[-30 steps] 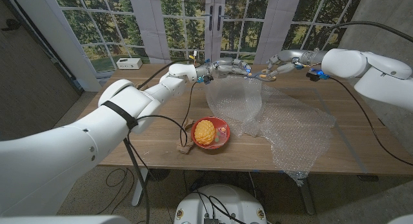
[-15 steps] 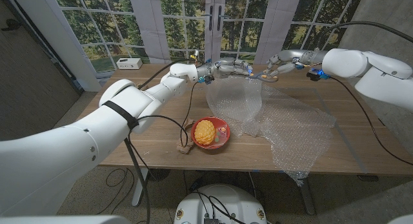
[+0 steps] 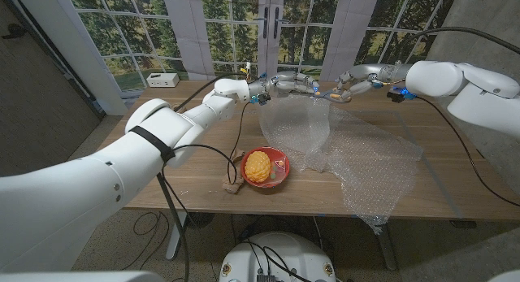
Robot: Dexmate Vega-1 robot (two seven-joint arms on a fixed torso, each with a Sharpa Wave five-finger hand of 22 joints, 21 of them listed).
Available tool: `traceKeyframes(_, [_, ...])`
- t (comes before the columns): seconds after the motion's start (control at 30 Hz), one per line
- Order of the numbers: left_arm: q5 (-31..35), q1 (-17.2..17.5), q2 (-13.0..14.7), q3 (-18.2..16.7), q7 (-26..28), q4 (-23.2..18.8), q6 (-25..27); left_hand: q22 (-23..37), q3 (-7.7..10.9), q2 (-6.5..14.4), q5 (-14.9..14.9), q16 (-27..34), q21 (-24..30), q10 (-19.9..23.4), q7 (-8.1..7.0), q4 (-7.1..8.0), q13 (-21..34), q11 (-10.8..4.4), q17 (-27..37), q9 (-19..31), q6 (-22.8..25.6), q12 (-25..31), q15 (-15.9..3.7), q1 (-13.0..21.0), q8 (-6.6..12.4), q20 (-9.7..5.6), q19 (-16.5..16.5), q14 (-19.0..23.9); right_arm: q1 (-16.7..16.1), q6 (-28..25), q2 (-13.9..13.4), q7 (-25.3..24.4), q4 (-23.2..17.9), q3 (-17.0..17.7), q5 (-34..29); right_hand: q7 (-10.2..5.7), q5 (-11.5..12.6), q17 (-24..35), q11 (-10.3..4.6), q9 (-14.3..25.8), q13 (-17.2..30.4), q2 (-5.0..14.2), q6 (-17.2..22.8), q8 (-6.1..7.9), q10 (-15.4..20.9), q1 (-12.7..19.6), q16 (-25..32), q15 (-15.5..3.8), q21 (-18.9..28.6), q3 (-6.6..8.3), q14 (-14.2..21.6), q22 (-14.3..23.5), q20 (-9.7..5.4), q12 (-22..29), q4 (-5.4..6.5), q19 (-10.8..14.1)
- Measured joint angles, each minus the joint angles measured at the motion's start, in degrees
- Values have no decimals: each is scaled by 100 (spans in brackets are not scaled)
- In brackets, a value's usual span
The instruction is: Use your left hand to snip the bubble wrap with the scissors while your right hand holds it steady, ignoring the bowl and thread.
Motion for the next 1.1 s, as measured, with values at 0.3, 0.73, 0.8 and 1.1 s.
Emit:
traceKeyframes(0.3, [2, -2, 0, 1, 9, 0, -2, 0, 0, 0, 0, 0, 0, 0, 0, 0, 0, 0, 4, 0, 0, -21, 1, 0, 0, -10, 73, 0, 1, -15, -45, 65, -66, -3, -94, 6, 0, 0, 0, 27, 0, -31, 88, 0, 0, 31, 0, -10, 0, 0, -11, 0, 1, 0, 0, 0])
traceKeyframes(0.73, [-2, -4, -21, -8, -11, 0, -2, 0, 0, 0, 0, -24, 0, 0, 0, 0, 28, 0, 12, 1, 0, -48, -11, 0, 0, -10, 73, 33, 40, -73, -49, 219, -126, -50, -240, -81, 0, 1, -214, -22, -15, -92, 554, 106, 216, 91, 0, -183, 0, 0, 83, 0, 1, 0, 0, 1])
traceKeyframes(0.8, [-7, -3, -23, -11, -23, 0, -5, 0, 0, 0, 0, -24, 0, 0, 0, 0, 19, 0, 12, 1, 0, -48, -11, 0, 0, -10, 73, 34, 56, -73, -45, 243, -130, -63, -260, -69, 0, 1, -214, -44, -15, -92, 542, 105, 216, 91, 0, -205, 0, 0, 61, 0, 1, 0, 0, 1])
traceKeyframes(1.1, [-22, 0, -24, -26, -71, 0, -45, 0, 0, 0, 0, -24, 0, -1, 0, 0, 23, 0, 20, 1, 0, -48, -9, 0, 0, -10, 73, 35, 132, -62, -41, 402, -160, -137, -452, 75, 0, 1, -128, -96, -14, -160, 399, -25, 174, 67, 0, -214, 0, -73, 52, 0, 2, 0, 26, 1])
